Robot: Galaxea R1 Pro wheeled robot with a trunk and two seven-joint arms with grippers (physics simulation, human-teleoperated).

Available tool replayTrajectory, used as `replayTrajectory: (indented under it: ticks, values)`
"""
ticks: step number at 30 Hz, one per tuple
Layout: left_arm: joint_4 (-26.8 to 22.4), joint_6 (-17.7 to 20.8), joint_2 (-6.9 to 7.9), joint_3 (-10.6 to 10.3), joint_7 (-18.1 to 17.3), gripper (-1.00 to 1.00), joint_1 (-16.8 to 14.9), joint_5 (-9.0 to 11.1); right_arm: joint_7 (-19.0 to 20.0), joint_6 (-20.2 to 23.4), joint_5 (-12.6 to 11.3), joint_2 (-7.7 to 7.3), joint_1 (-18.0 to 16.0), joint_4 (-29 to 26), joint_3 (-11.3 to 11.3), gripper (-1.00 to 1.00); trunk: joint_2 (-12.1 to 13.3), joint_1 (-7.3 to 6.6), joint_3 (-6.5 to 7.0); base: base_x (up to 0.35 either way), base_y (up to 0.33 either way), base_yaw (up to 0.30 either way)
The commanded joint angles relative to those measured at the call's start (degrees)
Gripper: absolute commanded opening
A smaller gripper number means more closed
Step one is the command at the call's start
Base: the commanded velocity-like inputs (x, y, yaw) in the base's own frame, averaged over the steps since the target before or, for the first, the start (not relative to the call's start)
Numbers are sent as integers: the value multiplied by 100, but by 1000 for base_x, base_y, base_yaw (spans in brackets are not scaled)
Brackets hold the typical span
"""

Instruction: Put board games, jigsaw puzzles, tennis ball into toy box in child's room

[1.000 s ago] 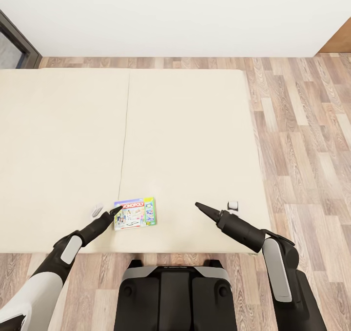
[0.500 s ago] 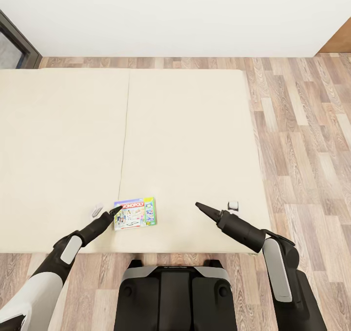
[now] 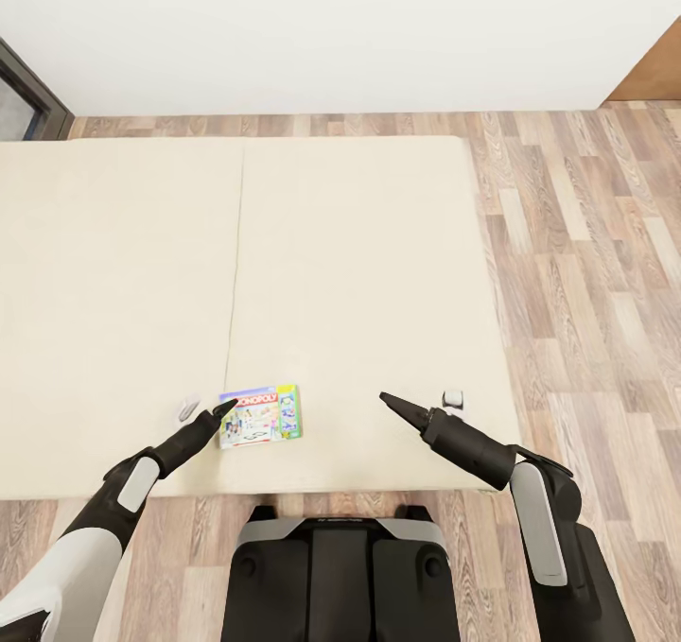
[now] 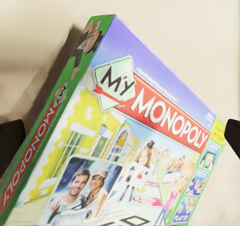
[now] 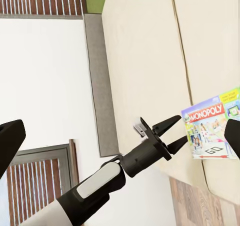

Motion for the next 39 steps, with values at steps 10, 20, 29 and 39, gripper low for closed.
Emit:
replayTrajectory:
  ticks: [10, 20, 29, 39]
  values:
    - [1, 50, -3, 16, -14, 100, -2, 34, 38, 24, 12, 1, -3, -1, -12, 100, -8, 3, -2, -4, -2, -9]
    - [1, 50, -3, 15, -14, 100, -2, 33, 38, 25, 12, 1, -3, -6, -12, 100, -8, 3, 4, -80, -79, -11]
    - [1, 50, -2, 12, -10, 100, -2, 33, 38, 25, 12, 3, -3, -6, -12, 100, -8, 3, 8, -3, -18, -8]
    - [1, 50, -3, 11, -6, 100, -2, 33, 38, 27, 12, 1, -3, -9, -12, 100, -8, 3, 8, 2, -127, 0]
